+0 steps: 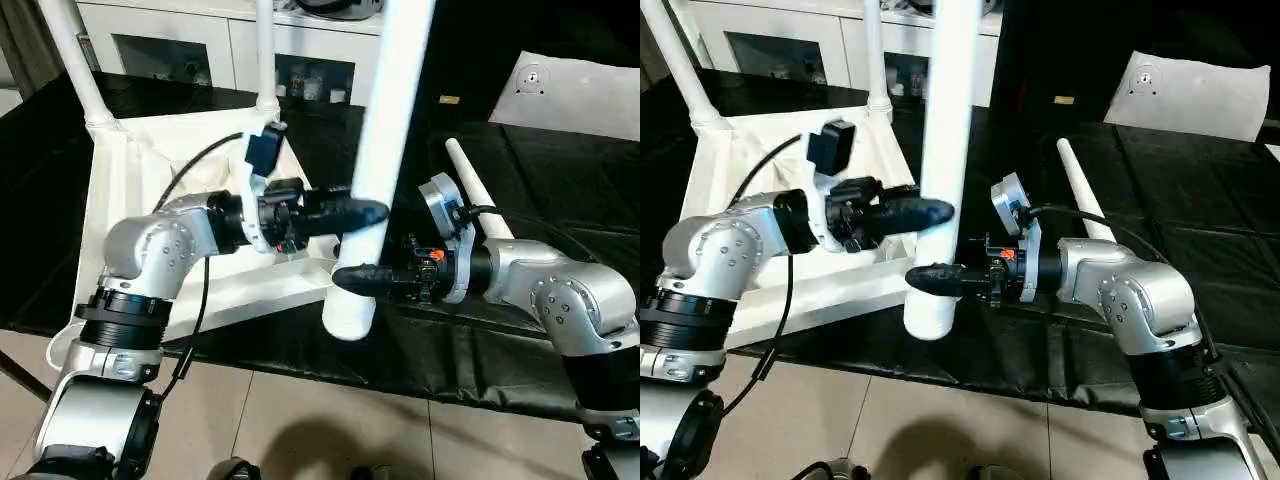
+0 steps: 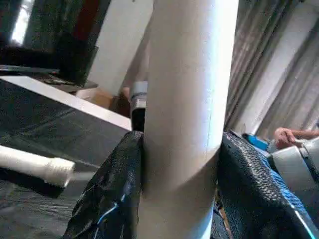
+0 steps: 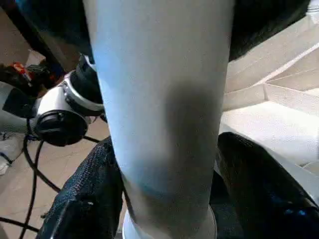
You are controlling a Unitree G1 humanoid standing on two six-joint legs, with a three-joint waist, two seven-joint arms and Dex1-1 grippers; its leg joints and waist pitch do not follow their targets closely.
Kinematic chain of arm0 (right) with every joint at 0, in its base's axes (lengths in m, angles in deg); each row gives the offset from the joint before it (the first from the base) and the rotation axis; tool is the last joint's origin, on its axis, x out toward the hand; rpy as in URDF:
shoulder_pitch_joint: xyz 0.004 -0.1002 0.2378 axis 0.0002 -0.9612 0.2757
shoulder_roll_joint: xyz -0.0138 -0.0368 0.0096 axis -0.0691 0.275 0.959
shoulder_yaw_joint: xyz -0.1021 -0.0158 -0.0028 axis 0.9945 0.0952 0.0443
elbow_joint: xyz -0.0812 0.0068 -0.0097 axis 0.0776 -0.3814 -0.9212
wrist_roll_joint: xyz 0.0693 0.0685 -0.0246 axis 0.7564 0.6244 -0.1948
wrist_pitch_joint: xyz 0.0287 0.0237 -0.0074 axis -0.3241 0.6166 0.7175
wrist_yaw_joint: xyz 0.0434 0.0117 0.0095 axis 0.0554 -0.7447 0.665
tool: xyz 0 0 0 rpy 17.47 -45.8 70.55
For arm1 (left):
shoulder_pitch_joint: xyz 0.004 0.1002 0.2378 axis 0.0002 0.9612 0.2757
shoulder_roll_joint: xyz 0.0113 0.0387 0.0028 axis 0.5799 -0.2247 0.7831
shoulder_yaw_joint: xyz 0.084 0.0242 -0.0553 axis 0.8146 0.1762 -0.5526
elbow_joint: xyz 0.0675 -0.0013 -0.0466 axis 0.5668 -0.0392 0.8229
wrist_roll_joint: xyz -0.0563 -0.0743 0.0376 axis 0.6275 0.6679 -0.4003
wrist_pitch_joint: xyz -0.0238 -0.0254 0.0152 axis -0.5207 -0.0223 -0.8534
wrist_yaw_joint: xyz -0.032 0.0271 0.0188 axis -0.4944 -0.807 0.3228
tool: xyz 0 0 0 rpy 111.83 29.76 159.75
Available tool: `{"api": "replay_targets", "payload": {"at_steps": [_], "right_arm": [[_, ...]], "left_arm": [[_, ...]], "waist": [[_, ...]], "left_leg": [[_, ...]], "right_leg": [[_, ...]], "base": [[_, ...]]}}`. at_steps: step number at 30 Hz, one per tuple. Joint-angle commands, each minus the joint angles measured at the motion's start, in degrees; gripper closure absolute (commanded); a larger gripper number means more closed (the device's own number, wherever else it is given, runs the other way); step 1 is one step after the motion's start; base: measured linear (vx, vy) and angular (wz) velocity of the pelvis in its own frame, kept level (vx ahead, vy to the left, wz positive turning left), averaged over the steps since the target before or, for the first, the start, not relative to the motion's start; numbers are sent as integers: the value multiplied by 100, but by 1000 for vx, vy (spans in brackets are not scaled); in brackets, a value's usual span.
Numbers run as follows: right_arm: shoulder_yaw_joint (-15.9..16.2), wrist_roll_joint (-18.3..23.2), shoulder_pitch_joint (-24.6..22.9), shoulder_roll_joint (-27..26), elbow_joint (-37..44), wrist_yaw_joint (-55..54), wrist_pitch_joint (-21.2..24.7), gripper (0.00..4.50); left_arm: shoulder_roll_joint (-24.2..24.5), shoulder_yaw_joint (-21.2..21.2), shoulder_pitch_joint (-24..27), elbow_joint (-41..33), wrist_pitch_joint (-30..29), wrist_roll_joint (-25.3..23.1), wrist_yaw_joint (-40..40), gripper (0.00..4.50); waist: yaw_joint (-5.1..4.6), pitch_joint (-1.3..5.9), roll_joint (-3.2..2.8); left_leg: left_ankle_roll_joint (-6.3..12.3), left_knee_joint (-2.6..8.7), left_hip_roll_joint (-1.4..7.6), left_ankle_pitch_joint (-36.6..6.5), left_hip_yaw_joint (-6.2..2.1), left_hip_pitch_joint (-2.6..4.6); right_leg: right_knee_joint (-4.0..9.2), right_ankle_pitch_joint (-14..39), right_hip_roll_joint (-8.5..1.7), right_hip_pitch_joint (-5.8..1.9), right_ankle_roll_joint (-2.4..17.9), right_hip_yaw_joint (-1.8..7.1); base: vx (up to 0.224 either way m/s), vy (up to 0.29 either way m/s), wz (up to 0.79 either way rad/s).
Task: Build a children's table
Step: Pick table leg
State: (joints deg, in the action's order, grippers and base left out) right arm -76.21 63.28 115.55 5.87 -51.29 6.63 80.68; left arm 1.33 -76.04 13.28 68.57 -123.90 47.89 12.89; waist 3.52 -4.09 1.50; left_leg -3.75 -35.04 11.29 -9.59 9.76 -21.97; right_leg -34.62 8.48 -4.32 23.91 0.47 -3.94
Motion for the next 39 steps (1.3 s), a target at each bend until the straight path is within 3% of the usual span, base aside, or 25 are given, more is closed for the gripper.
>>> {"api": "replay_targets", "payload": {"at_steps": [1,3,4,7,12,23,27,31,32,33,35,37,39], "right_arm": [[40,42,88,7,94,63,-7,154],[76,130,96,24,124,178,85,154],[76,130,96,24,124,178,85,182],[118,150,88,66,161,241,143,189],[174,119,57,89,187,324,161,246],[234,53,42,45,195,324,135,256],[190,78,14,13,206,258,143,256],[152,52,-52,-42,219,151,81,257],[149,12,-99,-97,225,67,16,257],[145,-7,-119,-128,226,22,-13,257],[124,-64,-172,-224,225,-116,-102,259],[85,-135,-219,-341,204,-286,-208,259],[30,-234,-272,-493,159,-514,-366,259]], "left_arm": [[-6,69,-148,-113,43,2,98,260],[-17,121,-172,-101,68,-28,113,260],[-17,121,-172,-101,68,-28,113,260],[-20,127,-208,-66,83,-50,133,260],[-63,141,-275,5,123,-108,158,260],[-103,136,-328,84,291,-226,112,262],[-107,122,-308,64,348,-343,-97,262],[-160,-75,-306,-106,-11,19,-116,262],[-208,-159,-281,-196,-109,142,-211,206],[-229,-188,-262,-240,-135,183,-253,193],[-278,-246,-185,-378,-189,276,-342,190],[-358,-333,-108,-471,-206,341,-512,169],[-495,-491,-42,-508,-240,423,-845,151]], "waist": [[22,474,64],[23,473,70],[23,470,70],[22,467,74],[20,459,76],[27,464,60],[24,471,53],[28,473,41],[31,476,29],[26,475,31],[26,471,26],[32,471,-16],[9,464,4]], "left_leg": [[23,389,121,-1070,5,83],[37,385,121,-1069,8,82],[38,385,120,-1080,6,83],[21,382,115,-1103,5,79],[-10,384,115,-1201,-4,91],[-4,380,112,-1204,-10,82],[-3,381,117,-1187,-8,82],[-8,377,116,-1184,-8,82],[-21,376,118,-1166,-8,80],[-32,379,124,-1194,-10,89],[-43,382,123,-1219,-13,85],[-61,380,117,-1293,-15,91],[-87,384,122,-1318,-14,82]], "right_leg": [[420,2127,-311,-337,843,218],[418,2113,-312,-336,861,221],[419,2139,-313,-335,858,219],[432,2268,-313,-337,815,214],[462,2540,-314,-321,695,206],[472,2551,-315,-318,682,200],[444,2338,-309,-325,777,203],[430,2303,-315,-326,825,205],[419,2215,-313,-330,866,206],[417,2211,-310,-324,880,203],[417,2177,-309,-329,920,201],[434,2230,-312,-323,905,201],[433,2215,-302,-318,901,200]], "base": [[0,0,0],[0,0,0],[0,0,0],[0,0,0],[0,0,0],[0,0,0],[0,0,0],[0,0,0],[0,0,0],[0,0,0],[0,0,0],[0,0,0],[0,0,0]]}}
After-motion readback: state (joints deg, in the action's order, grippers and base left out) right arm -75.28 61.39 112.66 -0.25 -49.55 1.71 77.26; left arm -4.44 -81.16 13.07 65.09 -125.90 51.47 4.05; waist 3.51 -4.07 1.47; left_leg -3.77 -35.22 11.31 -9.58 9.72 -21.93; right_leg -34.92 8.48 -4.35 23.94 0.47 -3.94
